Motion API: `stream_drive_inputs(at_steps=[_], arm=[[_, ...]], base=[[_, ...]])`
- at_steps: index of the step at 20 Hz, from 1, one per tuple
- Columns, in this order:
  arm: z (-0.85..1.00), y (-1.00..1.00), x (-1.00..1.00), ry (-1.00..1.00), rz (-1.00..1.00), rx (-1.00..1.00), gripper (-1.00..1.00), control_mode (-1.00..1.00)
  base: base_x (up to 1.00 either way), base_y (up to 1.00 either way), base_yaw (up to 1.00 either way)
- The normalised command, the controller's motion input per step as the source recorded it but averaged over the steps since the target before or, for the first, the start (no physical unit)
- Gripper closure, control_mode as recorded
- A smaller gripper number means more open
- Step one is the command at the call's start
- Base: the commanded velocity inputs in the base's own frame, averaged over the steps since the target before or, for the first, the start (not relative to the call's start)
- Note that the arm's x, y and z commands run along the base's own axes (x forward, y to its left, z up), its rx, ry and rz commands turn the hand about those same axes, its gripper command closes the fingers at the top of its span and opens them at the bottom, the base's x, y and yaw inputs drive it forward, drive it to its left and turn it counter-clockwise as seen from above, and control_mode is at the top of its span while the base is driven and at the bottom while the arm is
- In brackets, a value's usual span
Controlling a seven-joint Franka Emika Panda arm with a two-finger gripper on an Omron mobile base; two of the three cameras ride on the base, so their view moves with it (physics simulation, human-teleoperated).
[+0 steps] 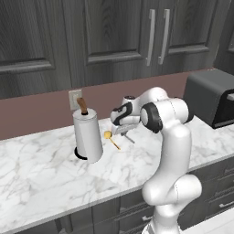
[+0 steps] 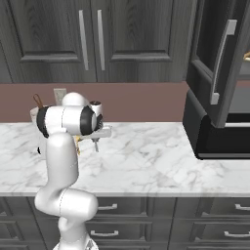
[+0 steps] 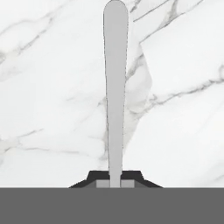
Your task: Organize the utensils by type. Pick up the wooden spoons from the counter and place them in the open cabinet. Then pick up the metallic utensils from the counter and place them in the open drawer.
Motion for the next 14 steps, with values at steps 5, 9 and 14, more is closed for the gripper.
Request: stream_drive_inputs(at_steps=[5, 9, 14], arm=[[0.30, -0.04, -0.35, -0.11, 0.00, 0.02, 1.00, -1.00], [0.55, 0.00, -0.19, -0.09, 0.00, 0.00, 1.00, -1.00], [0.36, -0.10, -0.47, -0.03, 0.00, 0.00, 1.00, -1.00]], base=[[0.00, 0.00, 0.00], [0.00, 0.00, 0.00], [0.00, 0.00, 0.00]])
